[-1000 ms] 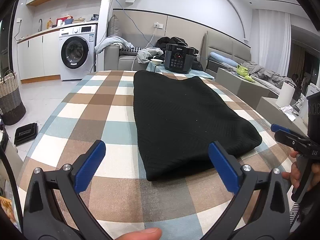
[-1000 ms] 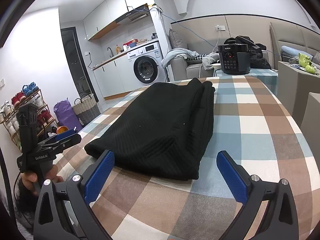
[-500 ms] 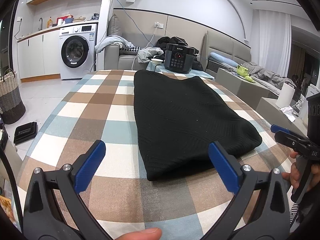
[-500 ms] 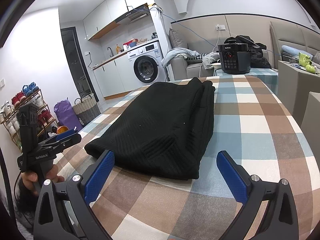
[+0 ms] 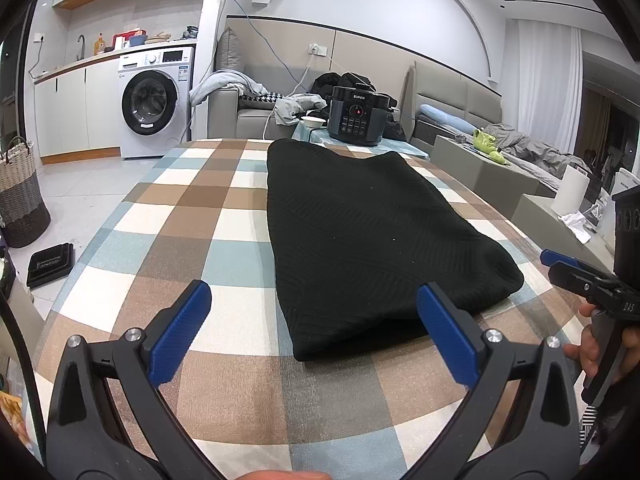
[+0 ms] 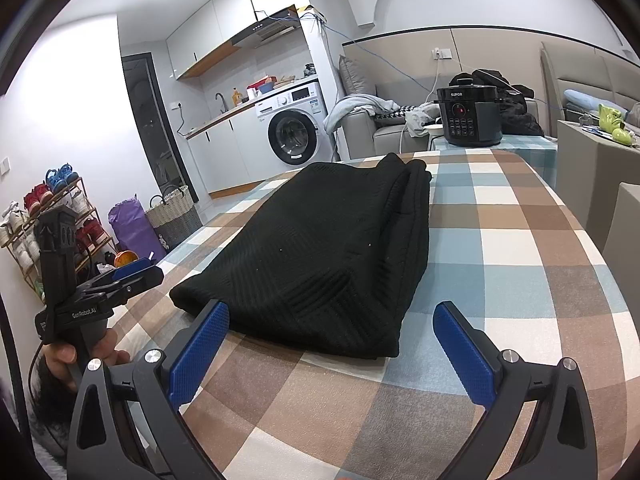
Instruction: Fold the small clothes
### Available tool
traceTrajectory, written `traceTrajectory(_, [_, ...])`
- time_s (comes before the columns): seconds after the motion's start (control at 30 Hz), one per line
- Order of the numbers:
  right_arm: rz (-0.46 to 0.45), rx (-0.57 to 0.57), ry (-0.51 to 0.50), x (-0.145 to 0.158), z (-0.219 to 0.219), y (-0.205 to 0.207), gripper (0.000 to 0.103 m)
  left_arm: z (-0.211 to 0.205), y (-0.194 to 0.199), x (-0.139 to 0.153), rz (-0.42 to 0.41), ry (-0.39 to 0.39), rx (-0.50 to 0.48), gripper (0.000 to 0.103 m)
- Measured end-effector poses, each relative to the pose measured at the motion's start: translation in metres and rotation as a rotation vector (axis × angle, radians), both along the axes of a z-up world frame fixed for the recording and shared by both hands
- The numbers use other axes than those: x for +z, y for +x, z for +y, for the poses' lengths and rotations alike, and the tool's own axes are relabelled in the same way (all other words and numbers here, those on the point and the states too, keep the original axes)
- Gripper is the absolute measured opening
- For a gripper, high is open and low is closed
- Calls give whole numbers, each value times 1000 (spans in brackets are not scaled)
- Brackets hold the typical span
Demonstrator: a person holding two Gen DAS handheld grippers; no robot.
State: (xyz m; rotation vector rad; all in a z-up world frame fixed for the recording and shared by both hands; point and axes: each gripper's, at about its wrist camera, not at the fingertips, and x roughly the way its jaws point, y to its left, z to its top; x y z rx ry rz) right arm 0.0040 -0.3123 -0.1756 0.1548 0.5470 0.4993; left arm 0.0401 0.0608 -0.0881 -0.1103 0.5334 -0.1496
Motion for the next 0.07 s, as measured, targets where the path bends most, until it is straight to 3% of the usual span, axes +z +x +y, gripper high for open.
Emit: traceTrajectory(0.07, [0,-1,0,0,0,0,103,0,0,0,0,1,2,102])
